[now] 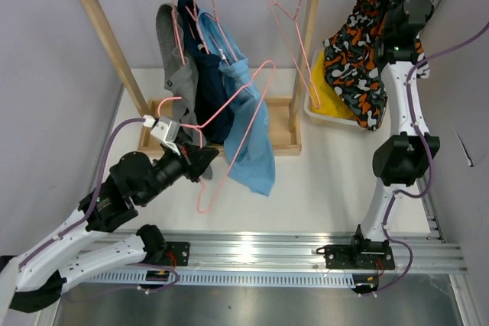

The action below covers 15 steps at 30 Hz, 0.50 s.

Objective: Remove the shorts from the hanger

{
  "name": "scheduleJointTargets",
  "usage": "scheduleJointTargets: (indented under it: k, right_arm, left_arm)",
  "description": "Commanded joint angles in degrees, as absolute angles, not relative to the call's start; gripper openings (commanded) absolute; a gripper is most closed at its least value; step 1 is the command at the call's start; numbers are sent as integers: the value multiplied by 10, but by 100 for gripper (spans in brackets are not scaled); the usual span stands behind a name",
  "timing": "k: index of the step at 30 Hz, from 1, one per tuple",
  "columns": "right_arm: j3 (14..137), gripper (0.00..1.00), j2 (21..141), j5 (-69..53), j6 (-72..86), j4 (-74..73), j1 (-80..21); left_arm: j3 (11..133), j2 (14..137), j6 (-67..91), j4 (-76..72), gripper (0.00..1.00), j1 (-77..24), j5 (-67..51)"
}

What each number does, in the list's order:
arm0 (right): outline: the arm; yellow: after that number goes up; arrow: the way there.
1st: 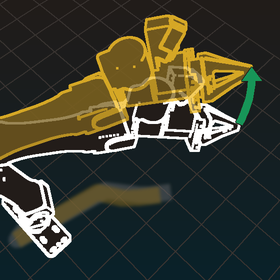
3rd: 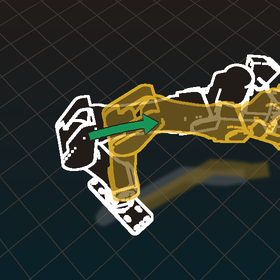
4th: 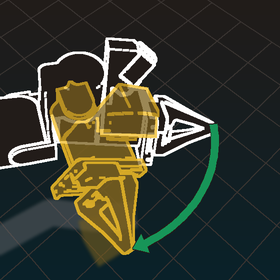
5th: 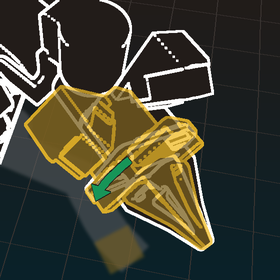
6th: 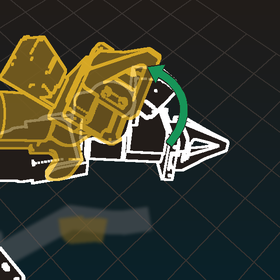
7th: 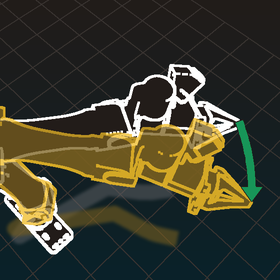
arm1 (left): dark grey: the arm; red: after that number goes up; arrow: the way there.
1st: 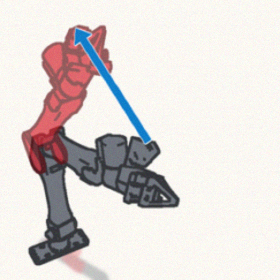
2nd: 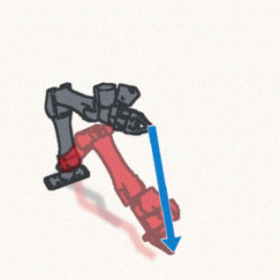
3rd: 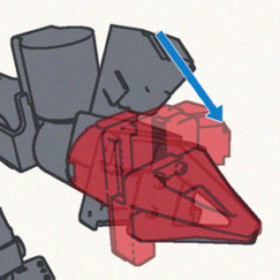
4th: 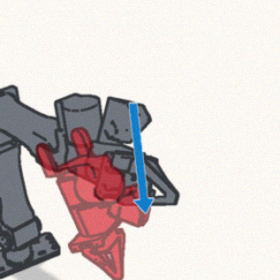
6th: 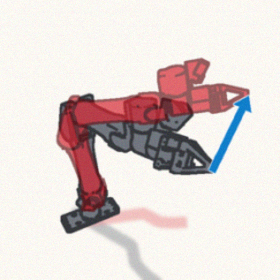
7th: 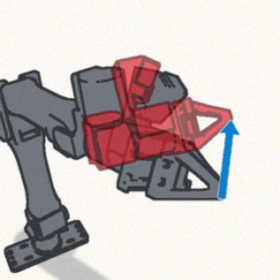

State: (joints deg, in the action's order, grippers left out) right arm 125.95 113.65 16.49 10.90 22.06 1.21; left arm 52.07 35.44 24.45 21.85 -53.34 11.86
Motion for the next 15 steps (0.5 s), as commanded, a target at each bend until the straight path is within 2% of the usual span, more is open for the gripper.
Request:
scheduleJointTargets:
  k: [1, 4, 6, 8, 9, 13, 14, 15]
  right_arm:
    - [1332, 0, 1163, 144, 161, 344, 9]
    - [1345, 0, 1180, 163, 160, 360, 6]
    - [1305, 0, 1172, 156, 178, 359, 6]
    - [1218, 0, 1135, 149, 188, 403, 2]
    - [1114, 0, 1122, 157, 190, 423, 2]
    - [869, 0, 1067, 176, 208, 495, -18]
    - [835, 7, 1058, 178, 226, 456, -18]
    - [791, 21, 1047, 171, 247, 422, -10]
  left_arm:
    - [574, 351, 272, 204, 0, -581, 116]
    - [602, 377, 265, 208, 0, -654, 123]
    - [611, 393, 259, 209, 0, -690, 148]
    - [611, 415, 253, 194, 0, -722, 198]
    - [611, 420, 253, 186, 0, -739, 210]
    - [604, 448, 289, 149, 0, -744, 275]
    - [601, 453, 291, 128, 0, -744, 292]
    - [603, 462, 294, 122, 0, -744, 301]
